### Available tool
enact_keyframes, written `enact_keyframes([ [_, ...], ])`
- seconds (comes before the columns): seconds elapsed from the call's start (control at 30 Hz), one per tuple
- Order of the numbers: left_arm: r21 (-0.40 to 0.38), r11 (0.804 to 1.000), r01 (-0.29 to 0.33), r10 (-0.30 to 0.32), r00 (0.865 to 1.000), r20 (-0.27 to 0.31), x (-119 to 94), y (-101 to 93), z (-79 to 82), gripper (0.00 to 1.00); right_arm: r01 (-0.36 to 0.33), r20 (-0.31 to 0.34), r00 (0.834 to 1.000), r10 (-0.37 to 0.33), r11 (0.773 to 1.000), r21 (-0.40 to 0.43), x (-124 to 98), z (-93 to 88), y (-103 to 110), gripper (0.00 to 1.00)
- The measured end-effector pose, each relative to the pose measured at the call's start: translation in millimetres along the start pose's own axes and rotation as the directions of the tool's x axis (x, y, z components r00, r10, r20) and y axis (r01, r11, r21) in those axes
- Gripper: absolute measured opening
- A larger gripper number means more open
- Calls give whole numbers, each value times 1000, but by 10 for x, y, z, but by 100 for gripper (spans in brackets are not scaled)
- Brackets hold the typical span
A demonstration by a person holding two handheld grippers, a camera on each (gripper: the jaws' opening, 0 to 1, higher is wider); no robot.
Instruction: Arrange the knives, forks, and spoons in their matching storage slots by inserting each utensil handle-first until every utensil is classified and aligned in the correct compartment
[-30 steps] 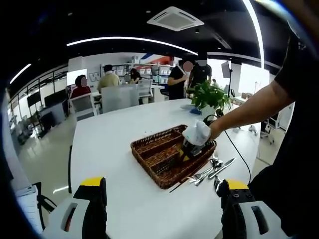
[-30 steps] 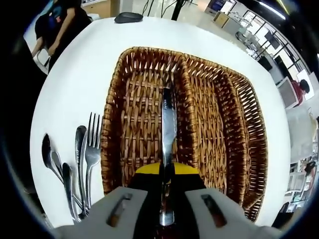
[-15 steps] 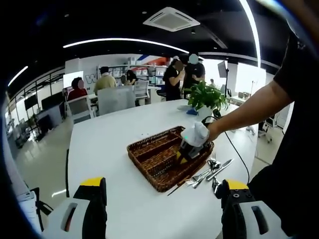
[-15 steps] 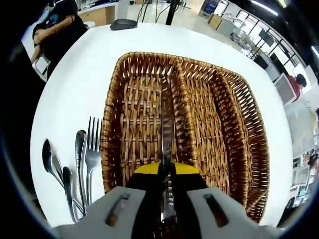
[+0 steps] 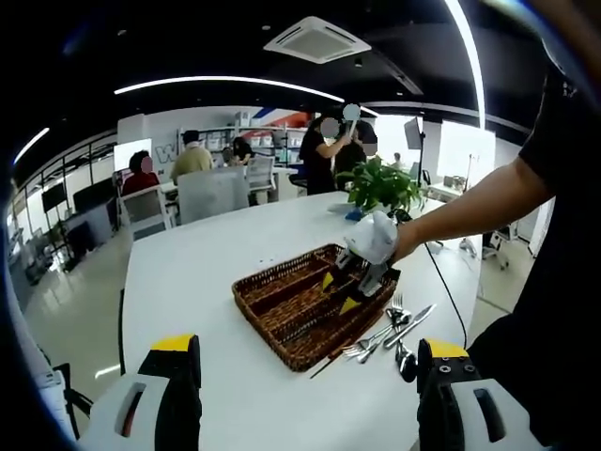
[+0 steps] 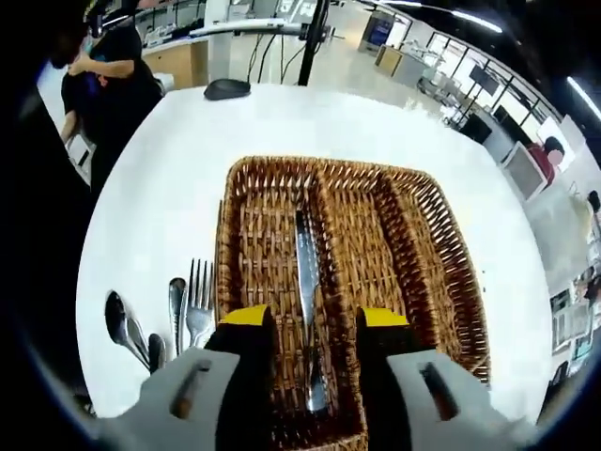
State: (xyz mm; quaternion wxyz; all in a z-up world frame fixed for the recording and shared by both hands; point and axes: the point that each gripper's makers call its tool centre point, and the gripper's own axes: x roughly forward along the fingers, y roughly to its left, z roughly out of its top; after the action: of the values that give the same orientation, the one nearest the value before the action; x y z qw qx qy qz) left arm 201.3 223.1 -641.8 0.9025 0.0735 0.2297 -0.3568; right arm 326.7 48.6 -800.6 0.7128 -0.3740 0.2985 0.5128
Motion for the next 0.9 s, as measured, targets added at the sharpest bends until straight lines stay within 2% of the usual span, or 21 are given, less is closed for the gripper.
enact_keyframes([
  [0.03, 2, 1000, 5, -5, 1000, 8, 9, -7, 18, 100, 33, 50, 998, -35, 998, 44, -90, 92, -69, 40],
  [0.1, -17, 999, 27, -27, 999, 25, 31, -53, 61, 100, 47, 119, 991, -60, 993, 113, -241, 224, -121, 50],
  [0.17, -2, 1000, 21, -21, 999, 27, 54, -56, 76, 100, 78, 157, 982, -100, 986, 144, -375, 306, -184, 61],
  [0.23, -10, 999, 36, -36, 999, 31, 79, -86, 90, 100, 107, 225, 962, -156, 970, 217, -583, 432, -272, 70],
  [0.27, -19, 999, 50, -50, 998, 33, 89, -112, 97, 100, 110, 233, 959, -164, 967, 230, -615, 448, -284, 75],
  [0.33, -4, 999, 49, -49, 998, 42, 118, -126, 131, 100, 133, 278, 937, -212, 951, 280, -806, 537, -348, 81],
  [0.4, -5, 999, 43, -42, 997, 58, 141, -108, 169, 100, 159, 288, 921, -262, 928, 337, -970, 557, -400, 88],
  [0.47, -21, 999, 44, -42, 996, 81, 161, -96, 220, 100, 166, 313, 906, -286, 918, 359, -1109, 598, -398, 93],
  [0.57, -9, 998, 62, -61, 994, 95, 180, -147, 284, 100, 181, 319, 893, -316, 903, 389, -1271, 606, -367, 98],
  [0.73, 11, 998, 67, -67, 992, 110, 195, -149, 333, 100, 198, 322, 873, -368, 868, 455, -1504, 554, -319, 99],
  [0.83, -3, 998, 62, -61, 990, 126, 184, -117, 351, 100, 207, 330, 851, -409, 837, 506, -1656, 502, -285, 99],
  [0.9, -15, 998, 64, -61, 990, 131, 185, -107, 344, 100, 219, 324, 844, -428, 825, 521, -1739, 457, -252, 99],
])
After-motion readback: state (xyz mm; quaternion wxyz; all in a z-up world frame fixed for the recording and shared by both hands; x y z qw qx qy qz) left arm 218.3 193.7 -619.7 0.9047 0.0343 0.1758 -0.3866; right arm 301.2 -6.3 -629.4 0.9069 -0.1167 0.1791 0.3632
